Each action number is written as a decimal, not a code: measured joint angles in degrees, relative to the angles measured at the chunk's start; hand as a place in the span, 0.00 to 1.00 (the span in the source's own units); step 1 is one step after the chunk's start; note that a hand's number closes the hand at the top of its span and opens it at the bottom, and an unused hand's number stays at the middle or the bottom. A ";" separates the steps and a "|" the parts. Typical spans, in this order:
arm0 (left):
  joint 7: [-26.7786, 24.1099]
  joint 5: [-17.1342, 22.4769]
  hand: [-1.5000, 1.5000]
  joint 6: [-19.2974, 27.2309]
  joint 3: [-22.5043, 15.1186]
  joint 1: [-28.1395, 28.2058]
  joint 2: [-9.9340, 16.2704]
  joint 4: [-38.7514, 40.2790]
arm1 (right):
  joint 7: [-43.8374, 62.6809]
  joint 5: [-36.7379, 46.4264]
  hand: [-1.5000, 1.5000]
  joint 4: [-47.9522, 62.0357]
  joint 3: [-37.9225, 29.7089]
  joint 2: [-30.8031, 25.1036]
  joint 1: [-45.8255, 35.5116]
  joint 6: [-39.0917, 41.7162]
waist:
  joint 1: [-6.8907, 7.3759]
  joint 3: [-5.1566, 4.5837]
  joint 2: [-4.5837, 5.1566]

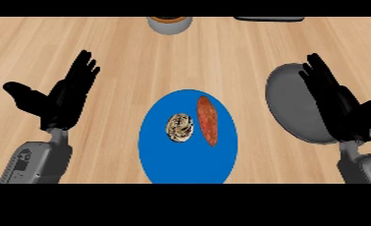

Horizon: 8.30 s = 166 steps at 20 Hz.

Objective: Pick the cupcake from the plate and place it in the pan

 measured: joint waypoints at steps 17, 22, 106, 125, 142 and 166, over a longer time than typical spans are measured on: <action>-2.28 -9.94 0.50 4.82 -1.31 -1.49 2.68 -1.02 | -25.22 20.23 0.00 7.61 14.18 0.32 -13.92 16.83 | 1.28 2.09 1.20; -3.20 -10.84 0.50 4.91 -1.28 -0.69 2.32 -0.69 | -20.04 22.26 0.00 5.52 13.03 -6.93 -21.72 24.73 | 0.82 2.00 1.00; -1.06 -19.42 0.50 -1.12 6.47 -0.17 -5.10 -2.92 | 6.14 72.16 0.00 24.08 24.98 28.39 -33.32 48.35 | 0.60 2.04 1.08; -0.47 -19.83 0.50 -1.98 7.79 -0.33 -5.25 -2.73 | 4.09 73.37 1.00 23.48 31.30 28.08 -27.61 41.47 | 0.15 2.13 0.39; -1.15 -19.03 0.50 -2.32 9.40 2.96 -4.51 -4.09 | 41.00 94.47 1.00 -22.16 41.51 24.35 1.20 22.01 | -2.18 2.04 0.06; -0.23 -19.85 0.50 -2.76 8.12 -0.02 -5.32 -4.10 | 15.93 68.53 1.00 -18.85 -10.64 10.13 0.38 9.37 | 0.65 2.14 1.41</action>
